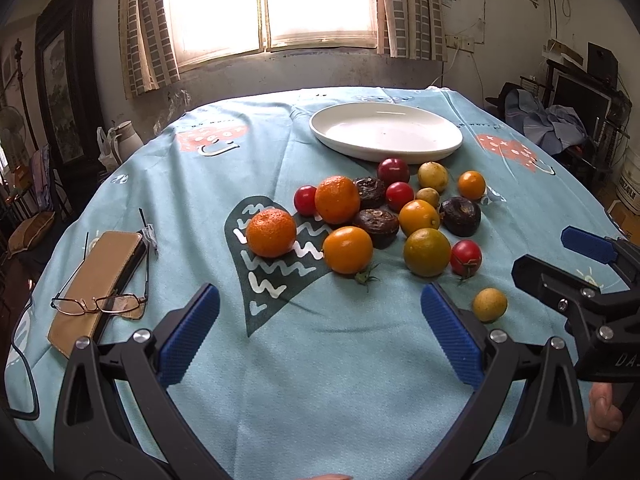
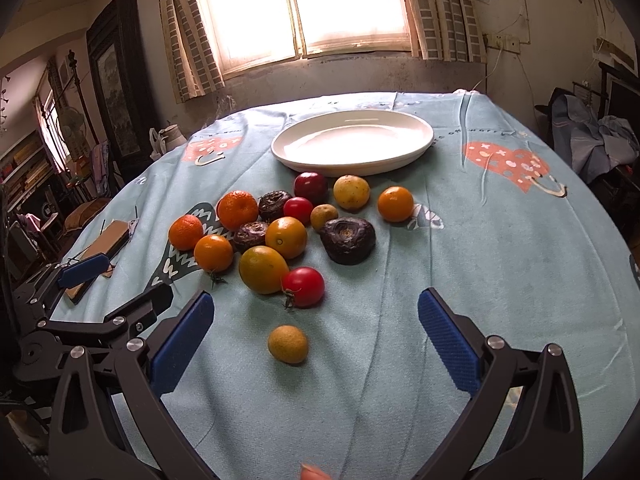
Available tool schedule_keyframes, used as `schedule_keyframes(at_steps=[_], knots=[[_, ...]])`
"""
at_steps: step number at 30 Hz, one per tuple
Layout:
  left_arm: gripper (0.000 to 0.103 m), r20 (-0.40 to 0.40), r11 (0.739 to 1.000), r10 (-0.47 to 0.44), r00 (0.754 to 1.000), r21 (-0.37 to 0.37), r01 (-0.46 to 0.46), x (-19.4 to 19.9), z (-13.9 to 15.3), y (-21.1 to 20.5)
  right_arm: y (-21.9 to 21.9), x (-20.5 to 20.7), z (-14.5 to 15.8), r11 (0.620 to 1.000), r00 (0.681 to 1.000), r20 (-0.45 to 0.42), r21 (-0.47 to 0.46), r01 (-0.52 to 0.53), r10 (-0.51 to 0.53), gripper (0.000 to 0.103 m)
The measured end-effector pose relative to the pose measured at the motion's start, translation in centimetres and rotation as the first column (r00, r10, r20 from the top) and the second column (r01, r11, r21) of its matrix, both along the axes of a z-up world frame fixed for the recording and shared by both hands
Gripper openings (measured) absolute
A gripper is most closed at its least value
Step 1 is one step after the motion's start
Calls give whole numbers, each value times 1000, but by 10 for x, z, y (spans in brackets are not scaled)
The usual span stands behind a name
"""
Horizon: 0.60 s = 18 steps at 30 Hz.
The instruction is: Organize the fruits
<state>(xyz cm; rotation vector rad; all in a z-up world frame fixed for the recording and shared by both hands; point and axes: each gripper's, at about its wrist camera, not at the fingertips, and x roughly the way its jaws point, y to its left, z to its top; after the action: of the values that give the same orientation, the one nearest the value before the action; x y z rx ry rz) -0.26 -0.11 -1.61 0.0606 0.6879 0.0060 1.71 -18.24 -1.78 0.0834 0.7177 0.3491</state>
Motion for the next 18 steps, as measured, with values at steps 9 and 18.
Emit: schedule_keyframes(at_steps=[9, 18], knots=[[101, -101, 974, -174, 980, 129, 186, 4, -11, -1, -12, -10, -7, 977, 978, -89, 120, -176, 187, 102], [101, -131, 951, -229, 965, 180, 250, 45, -7, -4, -12, -6, -18, 987, 978, -133, -11, -162, 160, 100]])
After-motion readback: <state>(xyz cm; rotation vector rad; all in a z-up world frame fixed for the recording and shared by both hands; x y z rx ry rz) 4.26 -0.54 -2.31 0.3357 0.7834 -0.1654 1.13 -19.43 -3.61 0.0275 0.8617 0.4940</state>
